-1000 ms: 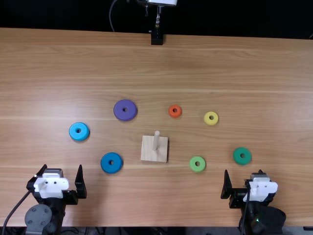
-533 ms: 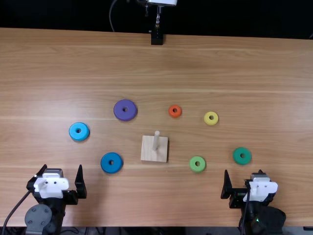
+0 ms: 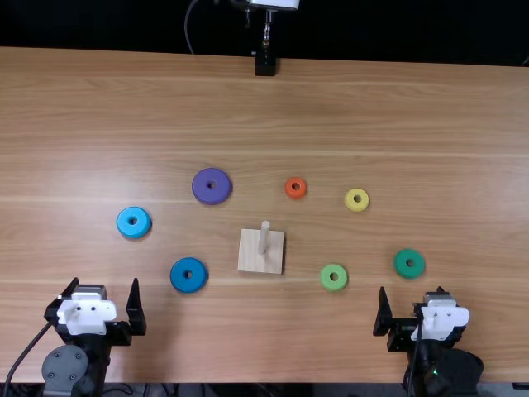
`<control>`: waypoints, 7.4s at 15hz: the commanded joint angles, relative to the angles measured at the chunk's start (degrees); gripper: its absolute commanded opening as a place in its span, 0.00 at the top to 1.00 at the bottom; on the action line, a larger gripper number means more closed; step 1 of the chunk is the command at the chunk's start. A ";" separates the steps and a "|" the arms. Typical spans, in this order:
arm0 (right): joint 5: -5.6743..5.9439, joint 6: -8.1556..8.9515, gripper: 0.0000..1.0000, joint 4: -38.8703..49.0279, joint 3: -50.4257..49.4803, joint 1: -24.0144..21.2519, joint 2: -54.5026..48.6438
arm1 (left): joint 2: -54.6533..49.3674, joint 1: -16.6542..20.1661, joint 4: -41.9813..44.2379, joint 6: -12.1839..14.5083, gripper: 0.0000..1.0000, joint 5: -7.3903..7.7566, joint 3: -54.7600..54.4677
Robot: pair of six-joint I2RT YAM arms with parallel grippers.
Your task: Build the Hanoi tower: stack the rings onto the peg from bottom to top in this color order: purple, dark blue, light blue, dark green, light green, yellow, orange.
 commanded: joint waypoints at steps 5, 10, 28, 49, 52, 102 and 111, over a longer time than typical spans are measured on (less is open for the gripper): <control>0.55 0.01 0.00 -3.56 -6.81 -0.70 -0.40 | -0.67 0.21 8.87 0.52 0.00 0.48 -6.33; 0.55 0.11 0.00 -3.56 -6.81 -0.70 -0.40 | -0.67 -0.41 14.67 0.20 0.00 9.97 -2.99; 0.55 0.01 0.00 -3.56 -6.81 -0.70 -0.40 | 8.39 0.47 5.49 7.38 0.00 5.65 28.83; 0.55 0.11 0.00 -3.56 -6.81 -0.70 -0.40 | 62.70 -8.76 2.65 10.01 0.00 10.39 54.32; 0.55 0.11 0.00 -3.67 -6.81 -0.70 -0.40 | 68.15 -9.55 1.70 10.22 0.00 9.23 57.48; 0.55 0.11 0.00 -3.56 -6.81 -0.70 -0.40 | 124.31 -14.82 -23.83 10.75 0.00 7.23 92.81; 0.55 0.11 0.00 -3.56 -6.81 -0.70 -0.40 | 126.77 -14.65 -22.88 10.75 0.00 7.33 92.90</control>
